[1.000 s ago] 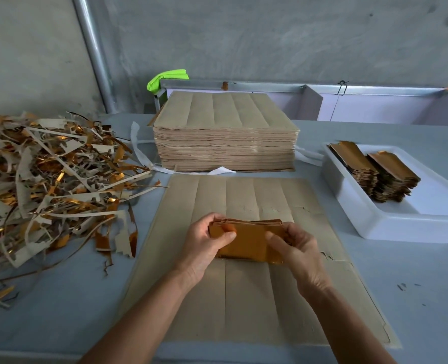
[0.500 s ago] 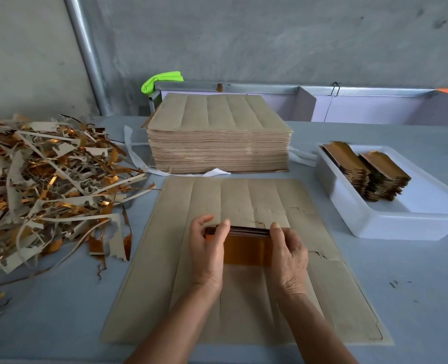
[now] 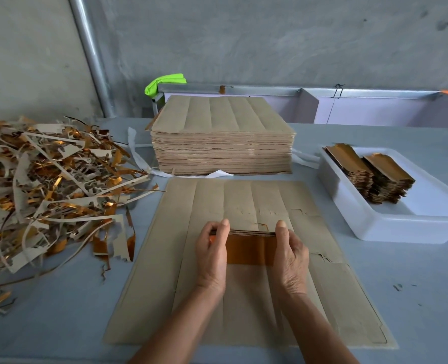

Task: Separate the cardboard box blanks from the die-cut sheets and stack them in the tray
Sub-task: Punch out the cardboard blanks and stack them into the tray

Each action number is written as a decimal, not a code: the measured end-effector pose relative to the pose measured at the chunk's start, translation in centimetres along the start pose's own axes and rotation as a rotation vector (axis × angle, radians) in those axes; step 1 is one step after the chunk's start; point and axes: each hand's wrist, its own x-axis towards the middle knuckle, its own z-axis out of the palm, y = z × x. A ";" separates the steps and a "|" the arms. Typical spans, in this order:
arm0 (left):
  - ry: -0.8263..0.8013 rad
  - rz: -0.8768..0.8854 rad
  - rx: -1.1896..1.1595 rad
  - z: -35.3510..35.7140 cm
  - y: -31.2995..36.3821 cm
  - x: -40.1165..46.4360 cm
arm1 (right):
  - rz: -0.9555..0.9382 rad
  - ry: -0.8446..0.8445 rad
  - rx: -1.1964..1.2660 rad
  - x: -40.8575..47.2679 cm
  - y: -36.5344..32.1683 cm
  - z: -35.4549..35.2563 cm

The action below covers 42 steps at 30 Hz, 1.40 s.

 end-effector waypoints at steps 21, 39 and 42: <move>-0.246 -0.193 0.173 -2.6 0.3 1.7 | 0.211 -0.104 0.145 1.5 -0.7 -0.9; -0.348 -0.308 0.349 0.9 3.2 0.7 | 0.425 -0.280 0.160 2.0 -2.8 -2.3; -0.512 -0.381 0.440 1.7 3.7 1.6 | 0.431 -0.364 0.132 2.8 -3.1 -3.2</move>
